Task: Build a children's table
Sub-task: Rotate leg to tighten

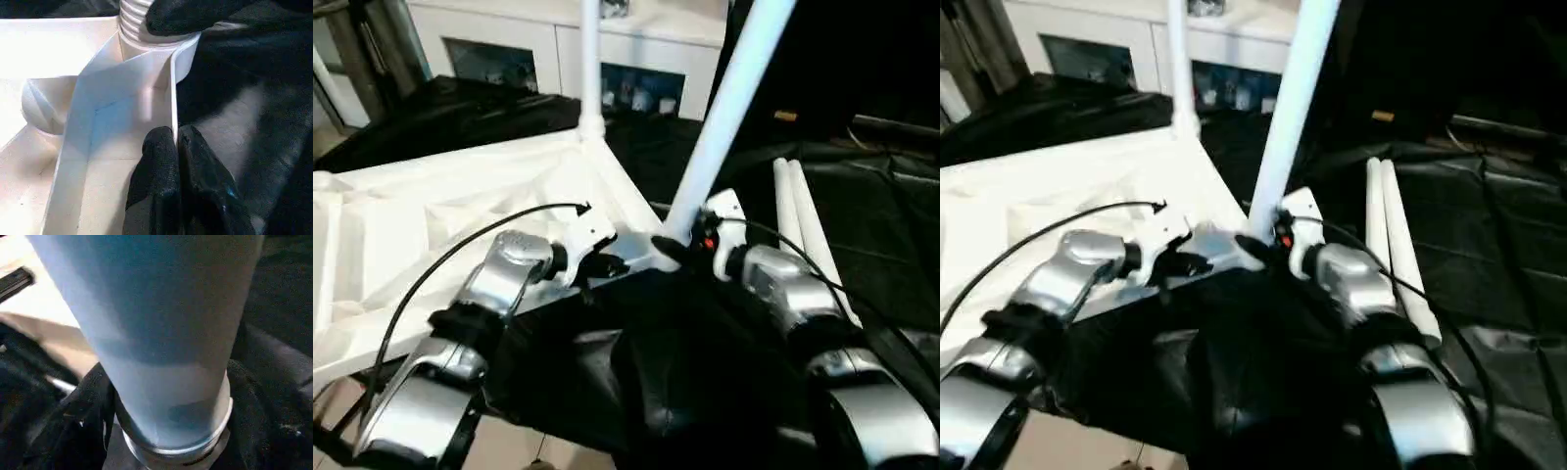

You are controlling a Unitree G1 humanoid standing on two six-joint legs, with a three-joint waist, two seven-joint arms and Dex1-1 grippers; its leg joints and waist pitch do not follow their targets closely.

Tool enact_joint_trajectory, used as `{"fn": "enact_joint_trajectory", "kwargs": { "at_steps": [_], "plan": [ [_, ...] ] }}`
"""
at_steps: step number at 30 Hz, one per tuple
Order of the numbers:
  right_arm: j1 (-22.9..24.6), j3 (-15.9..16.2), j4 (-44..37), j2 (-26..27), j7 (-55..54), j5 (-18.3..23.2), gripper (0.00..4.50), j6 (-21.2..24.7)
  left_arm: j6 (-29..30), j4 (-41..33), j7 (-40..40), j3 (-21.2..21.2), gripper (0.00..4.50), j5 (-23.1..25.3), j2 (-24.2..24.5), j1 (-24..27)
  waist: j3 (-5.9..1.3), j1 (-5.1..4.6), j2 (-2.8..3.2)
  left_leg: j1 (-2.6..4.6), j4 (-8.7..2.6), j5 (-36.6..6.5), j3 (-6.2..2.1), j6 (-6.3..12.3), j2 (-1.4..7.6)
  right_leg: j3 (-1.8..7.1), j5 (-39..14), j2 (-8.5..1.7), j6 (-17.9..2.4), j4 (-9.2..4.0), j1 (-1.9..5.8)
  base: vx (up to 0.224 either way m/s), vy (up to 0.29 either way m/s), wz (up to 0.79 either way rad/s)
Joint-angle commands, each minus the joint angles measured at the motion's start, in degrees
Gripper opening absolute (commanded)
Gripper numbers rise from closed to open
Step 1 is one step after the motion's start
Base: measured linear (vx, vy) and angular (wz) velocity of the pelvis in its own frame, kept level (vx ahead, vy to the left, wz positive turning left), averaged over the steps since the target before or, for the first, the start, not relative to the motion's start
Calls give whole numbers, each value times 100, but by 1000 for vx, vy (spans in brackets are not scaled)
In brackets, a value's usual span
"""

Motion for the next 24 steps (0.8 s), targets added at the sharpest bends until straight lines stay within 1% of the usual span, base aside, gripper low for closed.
{"fn": "enact_joint_trajectory", "kwargs": {
  "at_steps": [1,2,3,4,5,6,7,8,9,10,11,12,13,14,15,17,18,21,24],
  "plan": [
    [130,261,-253,10,426,-20,326,144,-196,-391,-348,-112,0,-242,-71,-29,-370,40,18,50,-281,-545,48,518,132,207,371,-367,-1646,-266,422,0,0,0],
    [197,313,-411,-56,563,-12,326,178,-241,-448,-486,-131,0,-249,-11,8,-371,38,8,53,-281,-573,51,497,133,211,323,-371,-1642,-271,417,0,0,0],
    [352,436,-786,-197,891,43,326,293,-239,-598,-788,-174,0,-288,125,91,-357,47,-9,56,-291,-666,54,452,134,210,102,-372,-1605,-293,403,0,0,0],
    [352,436,-786,-197,891,43,326,293,-239,-598,-788,-174,0,-288,125,91,-355,68,-7,56,-296,-669,43,430,136,207,37,-372,-1567,-294,418,0,0,0],
    [480,548,-1088,-303,1163,81,326,422,-224,-719,-1000,-212,0,-315,225,160,-358,77,-3,55,-293,-671,43,418,138,211,0,-378,-1546,-286,419,0,0,0],
    [522,586,-1182,-336,1245,85,326,465,-217,-759,-1053,-226,0,-320,256,182,-346,95,1,63,-301,-709,44,412,154,213,-77,-373,-1499,-298,407,0,0,0],
    [560,620,-1261,-364,1315,84,326,498,-211,-789,-1091,-238,0,-323,282,200,-348,107,10,77,-301,-735,52,387,156,215,-116,-371,-1489,-299,380,0,0,0],
    [604,662,-1343,-399,1399,81,326,528,-226,-810,-1131,-250,0,-327,308,217,-345,114,0,81,-299,-756,55,370,153,216,-169,-372,-1483,-308,369,0,0,0],
    [694,748,-1499,-474,1561,75,326,573,-252,-857,-1218,-273,0,-335,365,252,-342,149,-11,85,-300,-782,53,322,150,223,-284,-377,-1441,-314,366,0,0,0],
    [727,771,-1562,-499,1609,73,326,593,-253,-877,-1249,-278,0,-338,384,264,-341,162,-5,90,-304,-777,50,307,152,225,-302,-379,-1431,-312,366,0,0,0],
    [744,784,-1595,-512,1634,73,310,604,-253,-888,-1266,-281,0,-339,394,271,-339,165,-6,87,-308,-766,47,295,153,225,-304,-380,-1422,-310,370,0,0,0],
    [859,868,-1805,-632,1879,112,310,739,-259,-960,-1387,-293,0,-363,467,315,-343,163,-32,81,-305,-727,49,289,146,223,-285,-376,-1400,-306,373,0,0,0],
    [890,887,-1861,-659,1930,122,299,775,-263,-980,-1415,-293,0,-368,485,330,-345,178,-22,78,-306,-693,40,289,145,222,-255,-376,-1382,-296,385,0,0,0],
    [933,921,-1930,-702,1999,132,299,822,-272,-1005,-1452,-293,0,-375,513,348,-349,186,-26,76,-298,-637,42,314,150,223,-164,-383,-1391,-282,380,0,0,0],
    [972,944,-2000,-735,2042,145,285,855,-275,-1027,-1483,-292,0,-384,533,359,-355,187,-37,76,-293,-609,45,329,146,219,-124,-378,-1408,-276,377,0,0,0],
    [1090,1002,-2157,-824,2191,185,283,950,-286,-1055,-1565,-279,0,-412,582,375,-346,205,-42,78,-290,-613,48,333,141,224,-175,-379,-1381,-287,379,0,0,0],
    [1123,1012,-2168,-830,2223,181,280,959,-299,-1048,-1587,-268,0,-416,596,378,-345,217,-63,76,-288,-592,50,339,141,225,-182,-382,-1372,-283,376,0,0,0],
    [1170,1018,-2116,-809,2226,158,276,927,-317,-1022,-1604,-250,0,-418,612,382,-343,213,-60,76,-291,-633,41,282,140,221,-281,-388,-1367,-288,366,0,0,0],
    [1238,1038,-2151,-799,2198,163,275,988,-308,-1027,-1621,-228,0,-425,612,394,-346,212,-61,77,-285,-641,38,249,131,225,-270,-389,-1370,-283,375,0,0,0]
  ]
}}
